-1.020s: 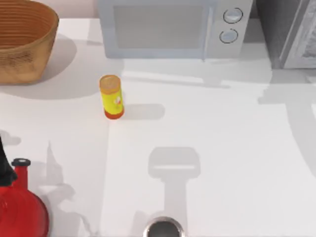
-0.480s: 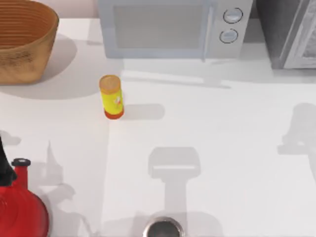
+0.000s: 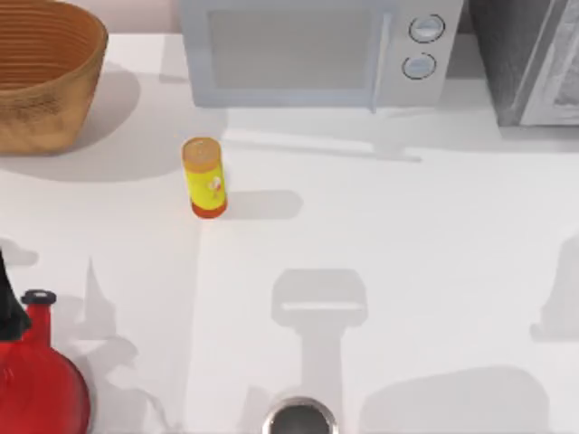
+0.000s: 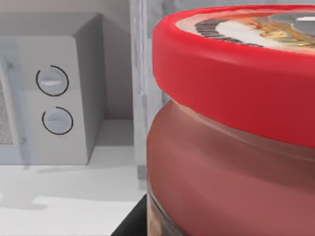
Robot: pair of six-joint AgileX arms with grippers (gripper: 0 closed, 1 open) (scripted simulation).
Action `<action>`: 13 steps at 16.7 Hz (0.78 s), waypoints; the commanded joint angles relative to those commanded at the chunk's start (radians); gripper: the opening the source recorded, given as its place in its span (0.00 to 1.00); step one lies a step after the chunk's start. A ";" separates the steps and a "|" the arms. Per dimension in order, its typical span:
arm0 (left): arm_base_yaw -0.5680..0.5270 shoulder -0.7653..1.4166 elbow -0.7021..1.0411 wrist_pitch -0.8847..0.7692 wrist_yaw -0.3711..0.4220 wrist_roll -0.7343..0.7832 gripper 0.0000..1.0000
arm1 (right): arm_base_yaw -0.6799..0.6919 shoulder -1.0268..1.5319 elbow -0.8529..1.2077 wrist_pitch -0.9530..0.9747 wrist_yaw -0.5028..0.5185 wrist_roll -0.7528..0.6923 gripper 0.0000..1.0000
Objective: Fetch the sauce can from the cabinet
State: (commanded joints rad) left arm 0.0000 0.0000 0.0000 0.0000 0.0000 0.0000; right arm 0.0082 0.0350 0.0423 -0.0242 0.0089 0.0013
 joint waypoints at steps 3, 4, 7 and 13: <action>0.000 0.000 0.000 0.000 0.000 0.000 1.00 | -0.008 -0.035 -0.042 0.024 -0.009 -0.001 0.00; 0.000 0.000 0.000 0.000 0.000 0.000 1.00 | -0.008 -0.035 -0.042 0.024 -0.009 -0.001 0.00; 0.000 0.000 0.000 0.000 0.000 0.000 1.00 | -0.005 -0.030 -0.043 0.022 -0.008 0.001 0.00; 0.000 0.000 0.000 0.000 0.000 0.000 1.00 | 0.079 0.122 -0.041 0.119 -0.009 0.006 0.00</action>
State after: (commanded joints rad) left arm 0.0000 0.0000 0.0000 0.0000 0.0000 0.0000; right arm 0.0875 0.1572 0.0012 0.0948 0.0000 0.0073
